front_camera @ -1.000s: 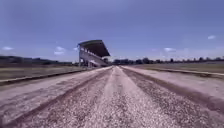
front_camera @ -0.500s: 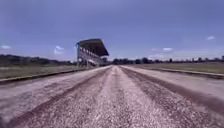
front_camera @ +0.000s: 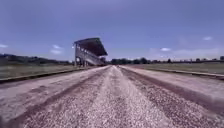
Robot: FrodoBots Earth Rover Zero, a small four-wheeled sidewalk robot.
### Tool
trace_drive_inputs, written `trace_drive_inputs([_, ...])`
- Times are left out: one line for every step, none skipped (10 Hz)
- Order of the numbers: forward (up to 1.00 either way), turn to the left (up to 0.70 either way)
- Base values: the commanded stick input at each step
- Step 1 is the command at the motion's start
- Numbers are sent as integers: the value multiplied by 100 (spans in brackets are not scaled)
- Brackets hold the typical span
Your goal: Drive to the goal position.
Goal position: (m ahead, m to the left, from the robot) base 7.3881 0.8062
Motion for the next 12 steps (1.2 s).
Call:
trace_drive_inputs([100,0])
trace_drive_inputs([100,9])
trace_drive_inputs([100,23])
trace_drive_inputs([100,3])
trace_drive_inputs([100,0])
trace_drive_inputs([100,0])
trace_drive_inputs([100,0])
trace_drive_inputs([100,0])
trace_drive_inputs([100,0])
trace_drive_inputs([100,0])
trace_drive_inputs([100,0])
trace_drive_inputs([100,0])
